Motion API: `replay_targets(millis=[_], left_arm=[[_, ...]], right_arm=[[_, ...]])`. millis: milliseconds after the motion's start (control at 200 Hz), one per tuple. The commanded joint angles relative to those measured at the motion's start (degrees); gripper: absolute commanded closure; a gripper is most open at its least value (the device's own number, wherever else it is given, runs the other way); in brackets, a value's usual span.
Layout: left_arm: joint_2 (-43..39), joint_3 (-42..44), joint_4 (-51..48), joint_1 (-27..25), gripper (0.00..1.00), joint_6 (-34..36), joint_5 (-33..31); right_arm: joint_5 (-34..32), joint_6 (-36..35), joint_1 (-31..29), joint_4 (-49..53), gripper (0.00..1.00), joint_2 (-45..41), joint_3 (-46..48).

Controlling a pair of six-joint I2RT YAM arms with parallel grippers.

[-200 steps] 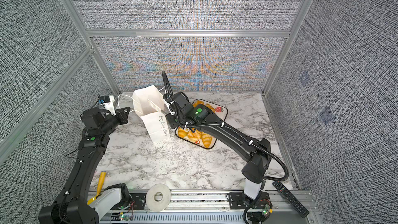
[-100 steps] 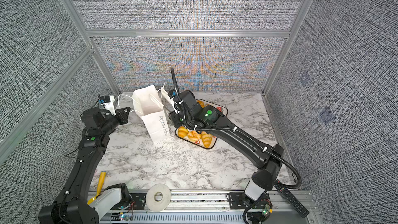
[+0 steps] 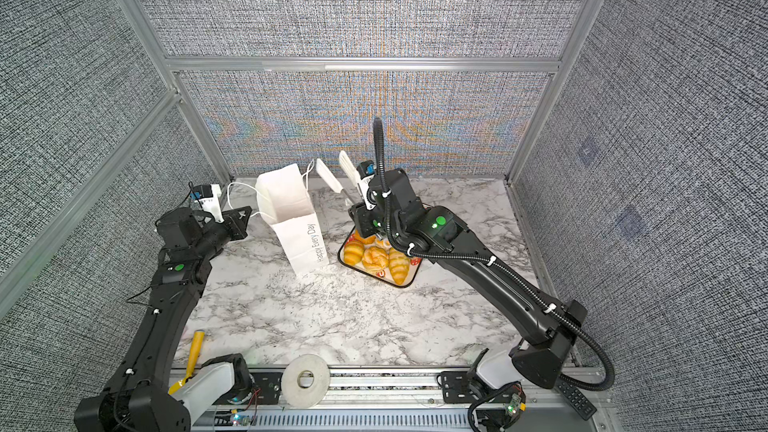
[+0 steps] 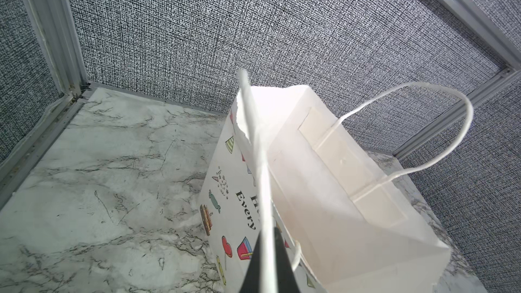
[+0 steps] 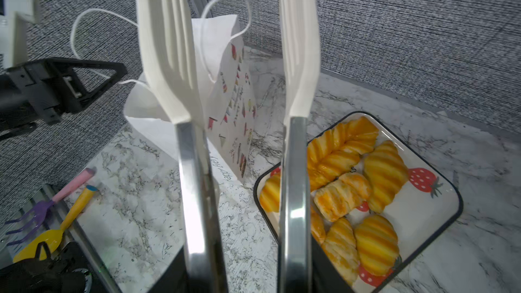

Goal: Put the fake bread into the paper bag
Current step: 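Swing the empty tongs with the right gripper back over the tray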

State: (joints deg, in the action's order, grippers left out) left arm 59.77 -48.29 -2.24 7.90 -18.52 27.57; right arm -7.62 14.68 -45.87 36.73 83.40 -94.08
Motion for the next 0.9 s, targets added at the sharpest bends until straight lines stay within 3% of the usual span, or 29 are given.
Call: replay_targets(millis=[0, 515, 895], left_arm=[[-0.08, -0.05, 0.50, 0.01, 1.00, 0.24, 0.75], [0.53, 0.06, 1.17, 0.01, 1.00, -0.11, 1.89], [0.85, 0.30, 1.54, 0.00, 1.00, -0.29, 2.53]], right_arm=[[-0.86, 3.34, 2.74, 0.03, 0.54, -1.27, 1.92], [-0.21, 8.05, 13.70, 8.90, 0.54, -5.94, 12.48], [0.68, 10.33, 17.33, 13.07, 0.54, -7.27, 20.23]])
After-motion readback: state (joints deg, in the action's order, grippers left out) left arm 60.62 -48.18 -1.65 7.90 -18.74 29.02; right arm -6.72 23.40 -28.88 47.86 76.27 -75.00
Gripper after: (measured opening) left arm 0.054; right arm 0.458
